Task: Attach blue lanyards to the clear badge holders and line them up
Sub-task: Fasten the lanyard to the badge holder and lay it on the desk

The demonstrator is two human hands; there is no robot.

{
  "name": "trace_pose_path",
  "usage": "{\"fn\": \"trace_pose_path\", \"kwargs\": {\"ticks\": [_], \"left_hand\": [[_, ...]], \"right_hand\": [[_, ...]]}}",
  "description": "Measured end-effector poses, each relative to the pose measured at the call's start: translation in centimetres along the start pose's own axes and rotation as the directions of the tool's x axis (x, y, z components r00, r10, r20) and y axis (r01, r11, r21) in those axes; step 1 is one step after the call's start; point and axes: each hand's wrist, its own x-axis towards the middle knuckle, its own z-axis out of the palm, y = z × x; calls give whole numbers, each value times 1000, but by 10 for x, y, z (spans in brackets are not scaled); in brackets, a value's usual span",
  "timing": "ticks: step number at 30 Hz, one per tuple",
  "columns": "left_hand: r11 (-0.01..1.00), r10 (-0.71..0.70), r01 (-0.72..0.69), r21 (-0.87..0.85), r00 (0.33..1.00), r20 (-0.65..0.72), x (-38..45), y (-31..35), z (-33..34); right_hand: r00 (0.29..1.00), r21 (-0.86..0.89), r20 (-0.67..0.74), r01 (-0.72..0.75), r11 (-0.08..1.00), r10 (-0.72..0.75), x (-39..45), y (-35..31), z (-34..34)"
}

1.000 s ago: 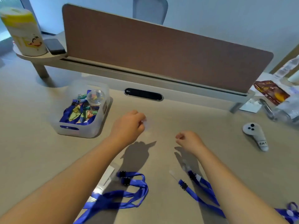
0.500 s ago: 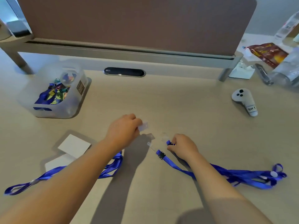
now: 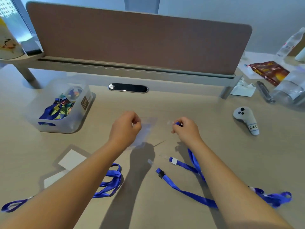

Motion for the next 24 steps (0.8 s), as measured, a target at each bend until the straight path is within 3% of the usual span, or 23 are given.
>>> {"fn": "trace_pose_path", "kwargs": {"ticks": [3,7,11,18,24], "left_hand": [[979,-72,61,-194,996,-51,6,13,-7],[872,-179,149,-467,984,-21,16,24,-19],[749,-163,144,-647,986,31,20,39,-32],[763,-135,66,-643,989,-59,20,47,-53],[846,-72,-41,-531,979,-191,22,37,-64]], "right_hand": [[995,27,-37,93,995,-92,-1,-23,-8],[979,66,-51,203,977,-200,-4,-55,-13],[965,87,-14,264,961,-263,-7,-86,-11],[959,-9,99,266,964,-264,-11,-118,8],[954,45,115,274,961,-278,-10,-129,19]]}}
